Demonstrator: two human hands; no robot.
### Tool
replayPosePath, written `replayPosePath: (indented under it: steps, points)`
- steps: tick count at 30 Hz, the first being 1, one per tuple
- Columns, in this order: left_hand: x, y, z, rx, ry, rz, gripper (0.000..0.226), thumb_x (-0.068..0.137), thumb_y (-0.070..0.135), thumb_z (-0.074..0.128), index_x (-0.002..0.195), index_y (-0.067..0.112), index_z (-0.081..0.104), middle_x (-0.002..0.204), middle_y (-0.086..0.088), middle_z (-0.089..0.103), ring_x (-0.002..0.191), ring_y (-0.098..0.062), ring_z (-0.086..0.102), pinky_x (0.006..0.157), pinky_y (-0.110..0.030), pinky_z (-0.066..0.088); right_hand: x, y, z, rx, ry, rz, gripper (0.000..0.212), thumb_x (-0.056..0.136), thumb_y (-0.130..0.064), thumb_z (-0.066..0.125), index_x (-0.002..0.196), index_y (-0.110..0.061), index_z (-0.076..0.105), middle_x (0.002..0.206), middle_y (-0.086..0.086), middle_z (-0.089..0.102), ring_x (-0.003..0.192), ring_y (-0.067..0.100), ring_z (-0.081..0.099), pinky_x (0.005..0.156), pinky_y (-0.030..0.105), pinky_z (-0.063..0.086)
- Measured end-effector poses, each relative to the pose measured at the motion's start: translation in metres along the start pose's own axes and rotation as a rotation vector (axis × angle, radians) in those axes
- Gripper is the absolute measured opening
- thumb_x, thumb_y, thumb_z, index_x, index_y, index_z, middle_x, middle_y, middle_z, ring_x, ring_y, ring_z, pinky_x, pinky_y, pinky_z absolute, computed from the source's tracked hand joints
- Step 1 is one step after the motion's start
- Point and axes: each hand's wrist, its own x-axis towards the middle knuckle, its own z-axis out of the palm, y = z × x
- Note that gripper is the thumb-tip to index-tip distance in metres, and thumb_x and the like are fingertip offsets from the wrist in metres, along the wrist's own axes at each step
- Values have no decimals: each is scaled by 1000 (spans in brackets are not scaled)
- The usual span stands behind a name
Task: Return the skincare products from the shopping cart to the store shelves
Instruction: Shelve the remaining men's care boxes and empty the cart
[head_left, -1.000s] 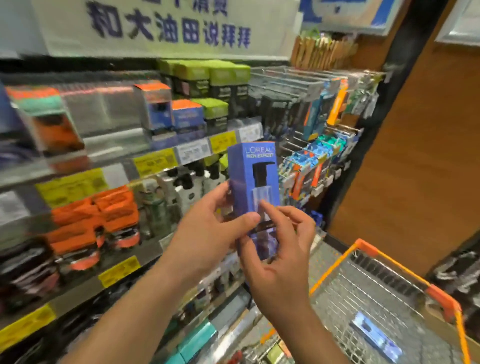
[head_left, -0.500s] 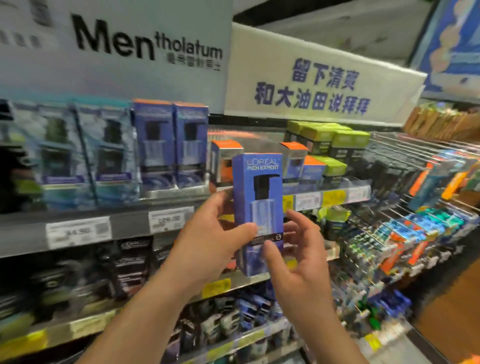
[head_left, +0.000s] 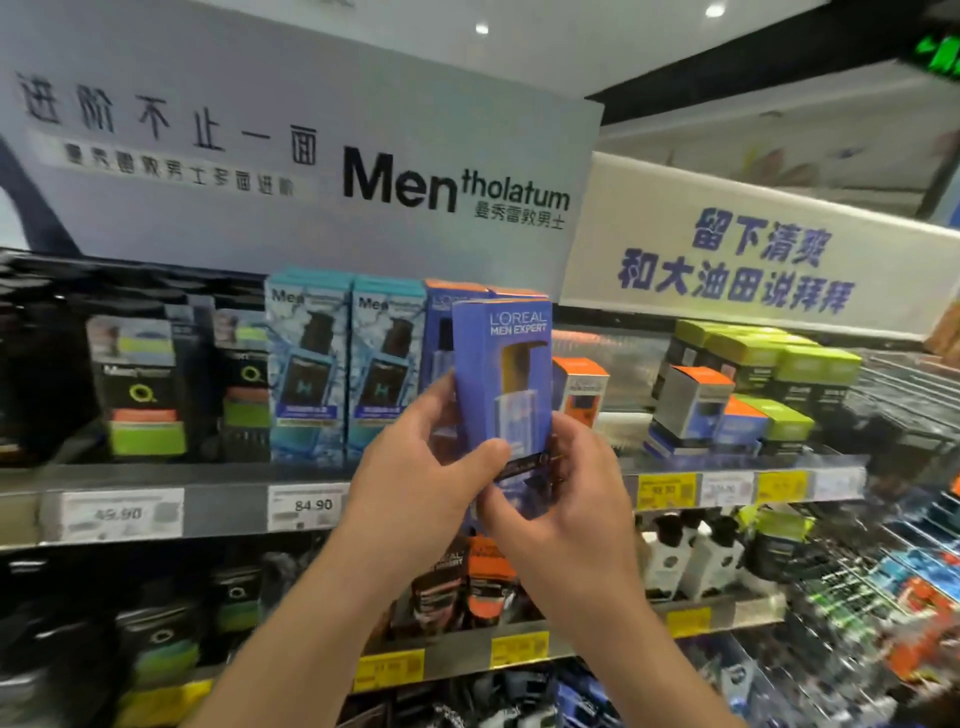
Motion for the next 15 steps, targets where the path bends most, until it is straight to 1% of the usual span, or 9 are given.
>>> replayPosePath:
  steps: [2, 4, 6, 8, 10, 12, 15]
  points:
    - [2, 2, -6, 2, 14, 6, 55, 88, 26, 76, 133, 51, 57, 110, 21, 75, 104, -4, 71, 94, -43, 58, 8, -3, 11, 36, 5, 16, 56, 76, -36, 87, 123, -40, 57, 116, -9, 59, 99, 12, 70, 78, 33, 62]
    - [5, 2, -13, 11, 40, 2, 65, 86, 33, 74, 146, 45, 51, 113, 26, 73, 108, 1, 68, 98, -41, 57, 17, -6, 21, 73, 15, 31, 57, 74, -40, 89, 121, -42, 57, 117, -6, 62, 101, 15, 70, 79, 34, 62]
    - [8, 0, -18, 35, 63, 13, 57, 92, 32, 71, 144, 46, 53, 113, 31, 71, 107, 6, 66, 97, -39, 57, 25, -10, 27, 97, 35, 37, 58, 73, -41, 90, 120, -43, 56, 117, -6, 63, 102, 14, 69, 80, 33, 62]
    - [9, -1, -22, 20, 86, 3, 44, 94, 31, 70, 133, 51, 60, 111, 33, 70, 107, 7, 66, 98, -37, 56, 34, -11, 33, 110, 69, 48, 60, 72, -40, 92, 118, -44, 55, 116, -6, 65, 100, 12, 70, 81, 33, 62]
    - [9, -3, -25, 1, 92, -18, 36, 95, 33, 69, 124, 54, 62, 113, 34, 69, 109, 9, 63, 103, -36, 53, 43, -10, 37, 88, 103, 51, 59, 71, -39, 92, 115, -45, 53, 114, -7, 65, 99, 11, 70, 82, 35, 61]
    - [9, -5, -27, 14, 101, -29, 35, 96, 34, 66, 127, 49, 63, 118, 33, 67, 112, 10, 62, 104, -36, 52, 49, -10, 41, 62, 116, 58, 59, 71, -39, 91, 114, -45, 51, 113, -8, 64, 99, 7, 68, 85, 33, 60]
    - [9, -7, -31, 50, 118, -23, 36, 95, 37, 64, 131, 45, 62, 124, 30, 65, 115, 8, 60, 104, -36, 51, 53, -10, 46, 16, 105, 66, 59, 73, -37, 91, 114, -43, 49, 113, -11, 60, 98, 0, 63, 83, 23, 55]
